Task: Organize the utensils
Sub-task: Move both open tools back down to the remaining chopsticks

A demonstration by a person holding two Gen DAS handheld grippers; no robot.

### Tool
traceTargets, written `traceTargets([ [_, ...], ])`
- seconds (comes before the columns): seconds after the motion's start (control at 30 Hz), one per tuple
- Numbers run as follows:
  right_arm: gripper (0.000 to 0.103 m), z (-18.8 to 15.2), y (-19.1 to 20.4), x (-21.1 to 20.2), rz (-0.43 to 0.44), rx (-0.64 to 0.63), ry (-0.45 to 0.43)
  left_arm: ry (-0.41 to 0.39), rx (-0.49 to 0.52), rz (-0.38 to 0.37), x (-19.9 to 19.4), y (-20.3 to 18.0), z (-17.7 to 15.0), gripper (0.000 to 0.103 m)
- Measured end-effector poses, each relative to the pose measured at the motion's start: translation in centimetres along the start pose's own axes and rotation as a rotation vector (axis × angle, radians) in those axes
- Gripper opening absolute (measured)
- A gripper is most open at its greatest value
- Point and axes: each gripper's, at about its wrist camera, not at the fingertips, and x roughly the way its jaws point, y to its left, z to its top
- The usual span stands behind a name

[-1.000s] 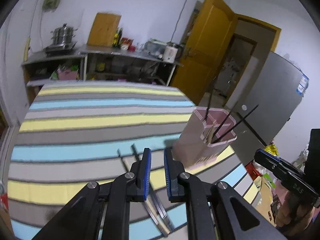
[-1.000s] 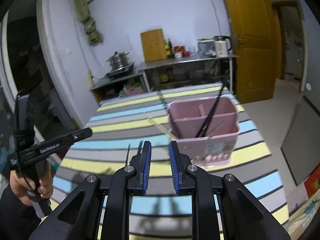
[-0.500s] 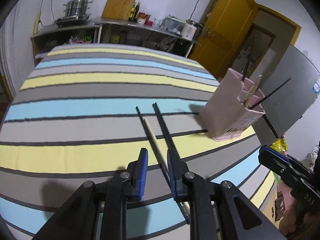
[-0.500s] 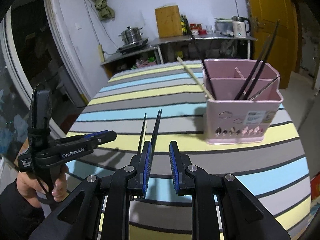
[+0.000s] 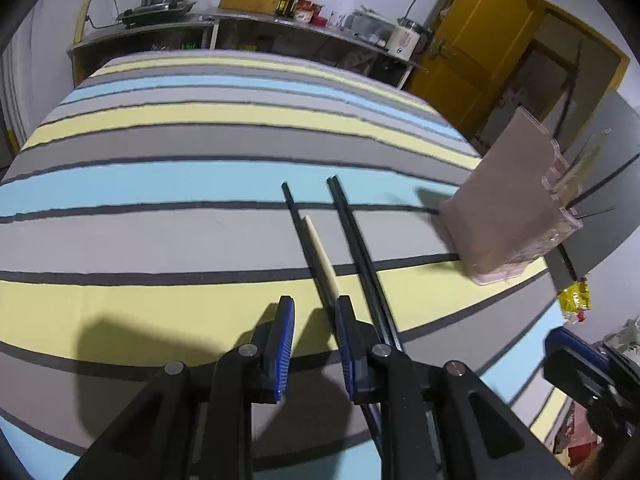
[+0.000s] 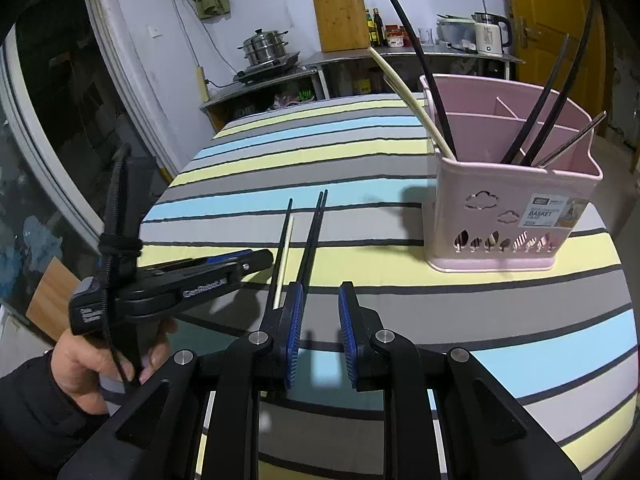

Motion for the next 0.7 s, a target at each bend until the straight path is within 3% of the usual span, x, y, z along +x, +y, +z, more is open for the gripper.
traceTargets([
  [0.3,0.019,0.0,-0.7,0.8,-0.003,0.016,0.012,-0.057,0.106,0.133,0.9,-2.5,-0.2,0.026],
  [0.43,0.019,-0.1,-0.6,0.7,-0.006,0.013,0.013,-0.049,0.109,0.132,0.9,-2.0,0.0,0.022],
  [0.5,0.019,-0.1,-0.6,0.7,-0.008,0.014,0.014,-0.041,0.121,0.136,0.7,-1.6,0.0,0.013],
  [0.7,0.019,0.0,0.0,2.1,-0.008,0.002,0.031,-0.019,0.096,0.099,-0.3,0.3,-0.3,0.009],
])
